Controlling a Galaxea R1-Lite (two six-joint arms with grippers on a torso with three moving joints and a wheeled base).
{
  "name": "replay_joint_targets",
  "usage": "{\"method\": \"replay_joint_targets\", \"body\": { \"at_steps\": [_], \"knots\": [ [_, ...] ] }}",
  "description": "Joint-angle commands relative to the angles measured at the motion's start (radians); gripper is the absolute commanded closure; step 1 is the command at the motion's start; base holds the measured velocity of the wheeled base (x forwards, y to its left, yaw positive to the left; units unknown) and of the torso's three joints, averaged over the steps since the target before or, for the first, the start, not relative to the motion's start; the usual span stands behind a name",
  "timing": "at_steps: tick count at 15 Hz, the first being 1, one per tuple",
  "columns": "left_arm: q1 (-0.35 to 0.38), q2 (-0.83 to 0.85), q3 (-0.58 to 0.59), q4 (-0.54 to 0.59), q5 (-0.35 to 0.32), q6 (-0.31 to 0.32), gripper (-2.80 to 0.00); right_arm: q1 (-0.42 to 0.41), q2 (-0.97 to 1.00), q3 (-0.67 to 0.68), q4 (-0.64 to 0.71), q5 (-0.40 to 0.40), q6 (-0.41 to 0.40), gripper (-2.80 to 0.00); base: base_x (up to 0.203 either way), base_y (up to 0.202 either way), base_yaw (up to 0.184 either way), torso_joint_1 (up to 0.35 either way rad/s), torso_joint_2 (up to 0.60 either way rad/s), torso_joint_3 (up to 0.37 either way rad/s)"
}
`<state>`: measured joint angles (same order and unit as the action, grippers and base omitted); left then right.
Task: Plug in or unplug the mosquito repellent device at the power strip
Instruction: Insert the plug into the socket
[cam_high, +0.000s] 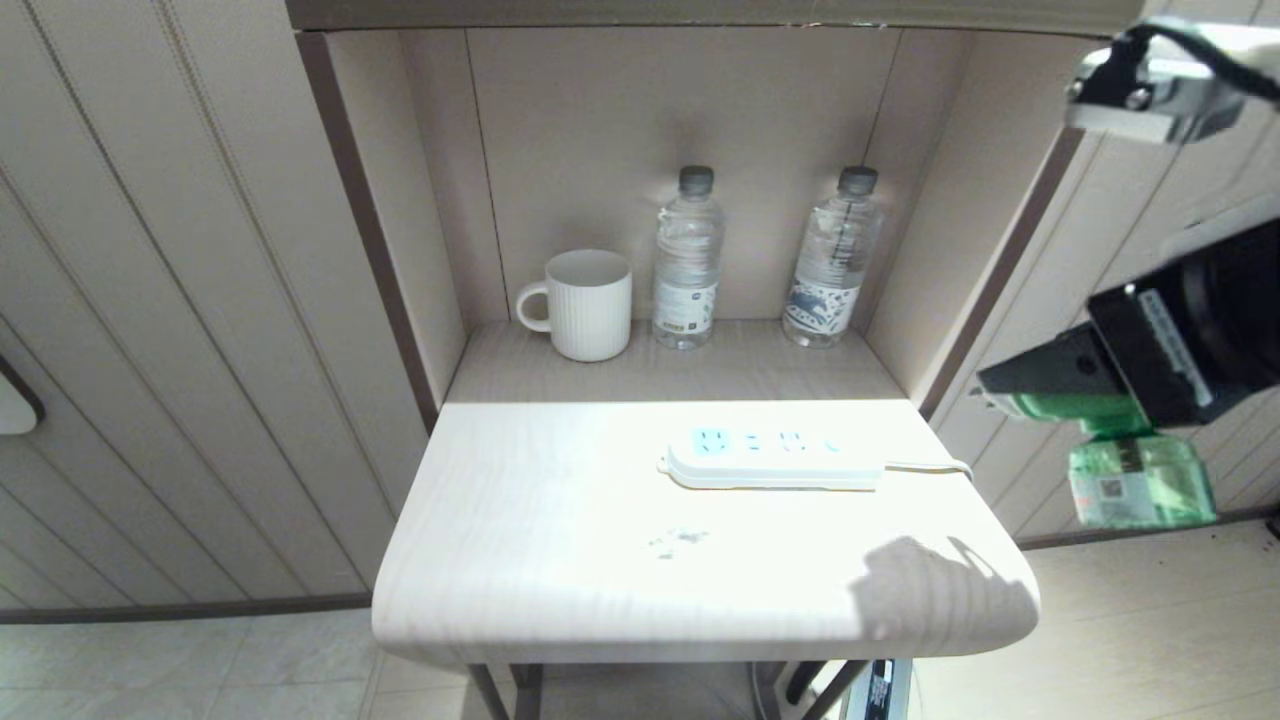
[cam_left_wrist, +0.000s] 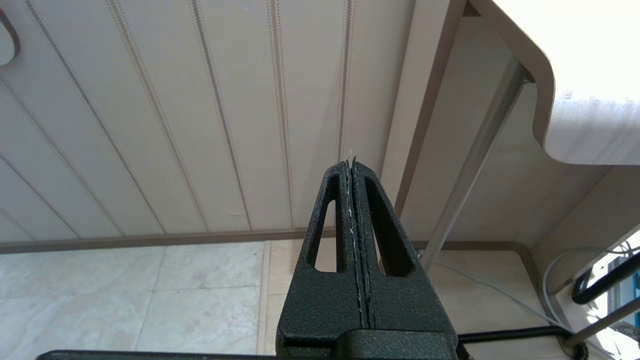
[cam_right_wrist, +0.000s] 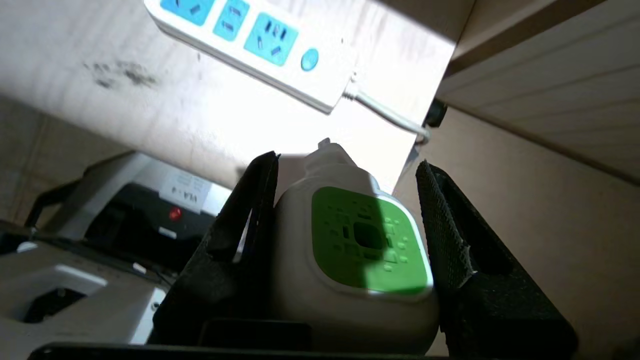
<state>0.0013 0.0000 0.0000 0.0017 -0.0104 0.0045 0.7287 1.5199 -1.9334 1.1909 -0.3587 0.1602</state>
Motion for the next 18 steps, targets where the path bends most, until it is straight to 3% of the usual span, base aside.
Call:
{"method": "replay_joint_targets", "body": {
  "at_steps": [1,7,18],
  "knots": [
    [0.0,0.002,0.0,0.0,0.0,0.0,0.0,-0.014,0.057,-0.006,0.038,0.006,-0.004,0.0,0.0,0.0,0.0,0.0,0.0,0.0],
    [0.0,0.002,0.0,0.0,0.0,0.0,0.0,-0.018,0.103,-0.016,0.046,0.079,-0.022,0.0,0.0,0.0,0.0,0.0,0.0,0.0],
    [0.0,0.002,0.0,0.0,0.0,0.0,0.0,-0.018,0.157,-0.018,0.03,0.078,-0.021,0.0,0.0,0.0,0.0,0.0,0.0,0.0]
  ]
}}
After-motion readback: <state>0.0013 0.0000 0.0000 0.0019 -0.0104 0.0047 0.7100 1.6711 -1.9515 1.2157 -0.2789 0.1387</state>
